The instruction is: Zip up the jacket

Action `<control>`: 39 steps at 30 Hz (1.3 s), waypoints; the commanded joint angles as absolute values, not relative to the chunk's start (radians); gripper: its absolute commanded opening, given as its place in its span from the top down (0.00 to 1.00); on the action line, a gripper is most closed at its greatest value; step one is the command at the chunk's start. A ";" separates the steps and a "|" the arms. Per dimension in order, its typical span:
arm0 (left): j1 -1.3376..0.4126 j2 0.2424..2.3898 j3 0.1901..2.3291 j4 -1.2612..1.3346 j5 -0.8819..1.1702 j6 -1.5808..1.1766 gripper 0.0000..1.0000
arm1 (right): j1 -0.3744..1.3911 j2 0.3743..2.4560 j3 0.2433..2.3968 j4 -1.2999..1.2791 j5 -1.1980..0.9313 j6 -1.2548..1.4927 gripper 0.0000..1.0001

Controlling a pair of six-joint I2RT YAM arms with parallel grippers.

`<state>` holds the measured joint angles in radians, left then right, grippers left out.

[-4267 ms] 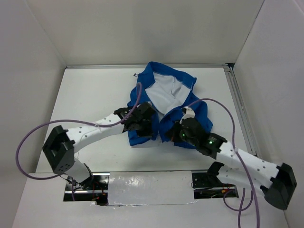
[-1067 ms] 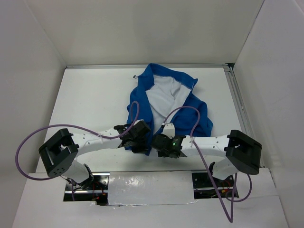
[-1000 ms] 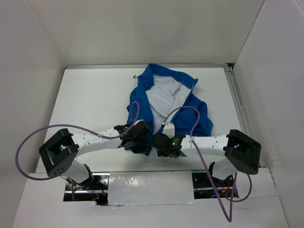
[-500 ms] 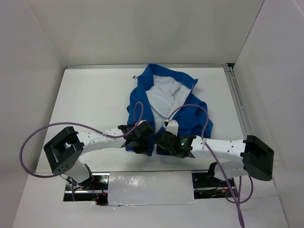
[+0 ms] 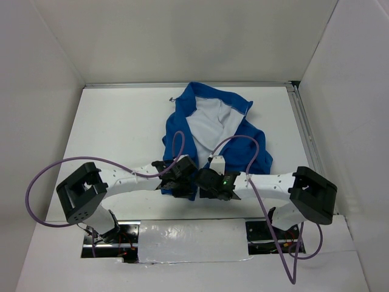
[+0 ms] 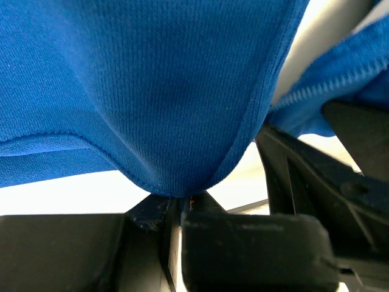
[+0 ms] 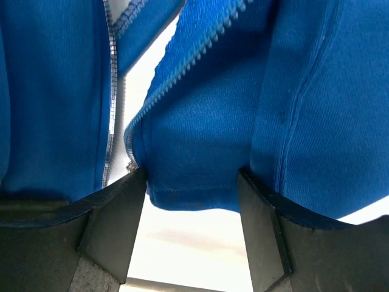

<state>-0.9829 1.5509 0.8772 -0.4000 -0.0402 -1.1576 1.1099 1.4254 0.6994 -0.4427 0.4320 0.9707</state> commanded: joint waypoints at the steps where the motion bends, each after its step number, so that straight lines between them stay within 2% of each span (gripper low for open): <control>1: -0.997 1.548 0.905 -0.433 -0.029 -1.167 1.00 | 1.092 1.456 0.695 -0.374 0.439 0.965 0.32; 5: -1.000 1.545 0.907 -0.446 -0.038 -1.173 1.00 | 1.088 1.480 0.696 -0.377 0.437 0.965 0.33; 8: -1.002 1.519 0.902 -0.453 -0.048 -1.178 1.00 | 1.085 1.509 0.706 -0.391 0.434 0.966 0.39; 12: -1.002 1.494 0.903 -0.469 -0.078 -1.184 1.00 | 1.085 1.548 0.707 -0.402 0.443 0.982 0.60; 19: -1.002 1.459 0.927 -0.526 -0.139 -1.190 1.00 | 1.085 1.559 0.713 -0.397 0.457 0.988 0.73; 22: -1.000 1.447 0.928 -0.538 -0.153 -1.198 1.00 | 1.085 1.520 0.700 -0.364 0.440 0.959 0.97; 23: -1.000 1.440 0.930 -0.543 -0.155 -1.200 1.00 | 1.086 1.485 0.699 -0.364 0.434 0.953 1.00; 25: -1.002 1.434 0.937 -0.548 -0.164 -1.198 1.00 | 1.086 1.430 0.695 -0.342 0.416 0.924 1.00; 32: -1.000 1.420 1.031 -0.594 -0.210 -1.158 1.00 | 1.085 1.039 0.661 -0.296 0.402 0.810 1.00; 39: -0.996 1.373 1.094 -0.529 -0.213 -1.082 1.00 | 1.051 0.698 0.497 -0.037 0.336 0.681 1.00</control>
